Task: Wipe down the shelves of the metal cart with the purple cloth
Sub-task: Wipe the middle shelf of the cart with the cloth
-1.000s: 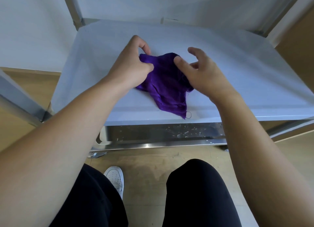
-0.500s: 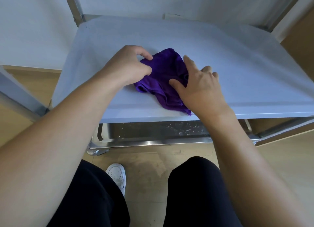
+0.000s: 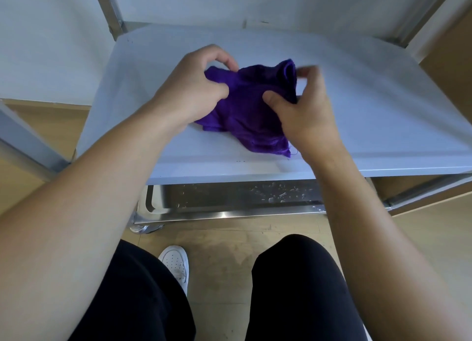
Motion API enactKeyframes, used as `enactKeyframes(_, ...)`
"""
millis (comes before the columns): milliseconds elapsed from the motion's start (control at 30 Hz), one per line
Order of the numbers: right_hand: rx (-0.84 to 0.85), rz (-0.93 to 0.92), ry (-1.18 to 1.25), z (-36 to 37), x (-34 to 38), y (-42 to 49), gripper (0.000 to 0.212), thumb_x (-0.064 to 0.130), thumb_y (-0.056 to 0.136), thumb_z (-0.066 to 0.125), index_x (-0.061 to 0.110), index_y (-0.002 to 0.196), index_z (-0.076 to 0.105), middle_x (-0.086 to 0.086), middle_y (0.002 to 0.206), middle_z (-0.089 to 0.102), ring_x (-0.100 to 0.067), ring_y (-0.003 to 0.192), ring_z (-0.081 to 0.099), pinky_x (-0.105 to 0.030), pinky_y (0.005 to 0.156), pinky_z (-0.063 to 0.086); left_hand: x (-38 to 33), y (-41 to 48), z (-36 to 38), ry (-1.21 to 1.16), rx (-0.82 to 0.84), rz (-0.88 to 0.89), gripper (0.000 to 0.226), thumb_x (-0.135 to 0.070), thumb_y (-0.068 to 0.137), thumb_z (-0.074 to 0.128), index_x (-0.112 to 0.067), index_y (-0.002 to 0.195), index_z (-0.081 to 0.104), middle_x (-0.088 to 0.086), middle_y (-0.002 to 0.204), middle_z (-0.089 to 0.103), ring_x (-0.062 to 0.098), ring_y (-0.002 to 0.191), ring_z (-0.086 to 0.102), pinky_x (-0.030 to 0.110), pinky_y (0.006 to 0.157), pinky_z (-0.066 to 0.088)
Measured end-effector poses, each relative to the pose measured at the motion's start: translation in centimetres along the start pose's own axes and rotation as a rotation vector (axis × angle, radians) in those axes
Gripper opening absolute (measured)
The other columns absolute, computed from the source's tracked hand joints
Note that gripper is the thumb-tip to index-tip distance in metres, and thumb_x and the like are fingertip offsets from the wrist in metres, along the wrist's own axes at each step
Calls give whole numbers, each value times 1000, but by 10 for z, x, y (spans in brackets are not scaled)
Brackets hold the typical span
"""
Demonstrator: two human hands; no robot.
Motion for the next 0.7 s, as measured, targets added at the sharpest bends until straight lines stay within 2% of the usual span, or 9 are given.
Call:
enactKeyframes(100, 8, -157, 132, -7, -2, 1, 66, 17, 87, 65, 37, 140, 32, 24, 129, 51, -14, 94, 63, -35, 83, 58, -2, 1, -6, -31, -6, 45, 46, -8, 73, 63, -37, 108, 68, -1, 93, 68, 26, 78, 64, 43, 76, 59)
enactKeyframes(167, 42, -219, 107, -9, -5, 5, 60, 10, 89, 60, 35, 140, 40, 37, 129, 47, -8, 102, 59, -36, 93, 52, -1, 2, -9, -36, 15, 55, 52, -12, 70, 68, -32, 118, 66, -7, 109, 68, 14, 95, 68, 40, 89, 57)
enactKeyframes(267, 120, -178, 4, -10, -8, 11, 48, 11, 92, 58, 22, 138, 50, 16, 133, 55, -2, 118, 51, -28, 105, 42, 1, 3, -11, 33, 43, 77, 66, -19, 67, 77, -27, 130, 59, -9, 122, 64, 9, 111, 62, 35, 100, 50)
enactKeyframes(333, 179, -107, -66, -10, -11, 13, 59, 21, 88, 68, 14, 142, 45, 5, 136, 53, -6, 122, 49, -20, 104, 40, 1, 3, -12, 111, 47, 106, 66, -18, 73, 78, -26, 134, 55, -7, 126, 62, 11, 116, 59, 35, 103, 47)
enactKeyframes(400, 193, -96, -185, -11, -12, 16, 69, 31, 79, 78, 14, 138, 47, 3, 130, 57, -9, 117, 53, -19, 97, 43, 0, 3, -12, 226, 4, 148, 59, -18, 78, 77, -24, 133, 56, -3, 128, 58, 14, 115, 56, 33, 102, 46)
enactKeyframes(467, 166, -121, -258, -12, -13, 20, 52, 35, 72, 82, 18, 117, 62, 5, 108, 65, -9, 96, 60, -11, 78, 48, -1, 3, -11, 359, -78, 202, 44, -20, 82, 75, -22, 123, 62, 1, 121, 57, 17, 105, 54, 29, 90, 44)
enactKeyframes(533, 121, -158, -282, -14, -16, 25, 33, 37, 68, 83, 21, 92, 66, 2, 93, 64, -9, 78, 59, -4, 58, 40, 0, 3, -10, 427, -137, 240, 30, -22, 83, 74, -20, 111, 64, 2, 109, 53, 17, 93, 49, 26, 79, 37)
enactKeyframes(633, 99, -191, -219, -17, -19, 28, 31, 39, 67, 84, 23, 80, 61, -2, 98, 54, -6, 74, 53, -4, 62, 39, 2, 4, -12, 415, -157, 249, 25, -27, 84, 72, -18, 105, 62, 0, 107, 43, 16, 89, 47, 23, 78, 34)
enactKeyframes(700, 141, -175, -54, -17, -18, 26, 32, 35, 71, 83, 16, 81, 59, -5, 89, 59, -14, 73, 58, -20, 64, 48, 1, 3, -12, 384, -130, 272, 26, -28, 87, 68, -16, 107, 58, -1, 109, 45, 15, 89, 47, 23, 78, 34)
Point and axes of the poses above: each hand's wrist, its own y-axis towards the middle knuckle, its own z-axis out of the palm, x = y × z, the point moved 1 cm from there along y, towards the middle knuckle
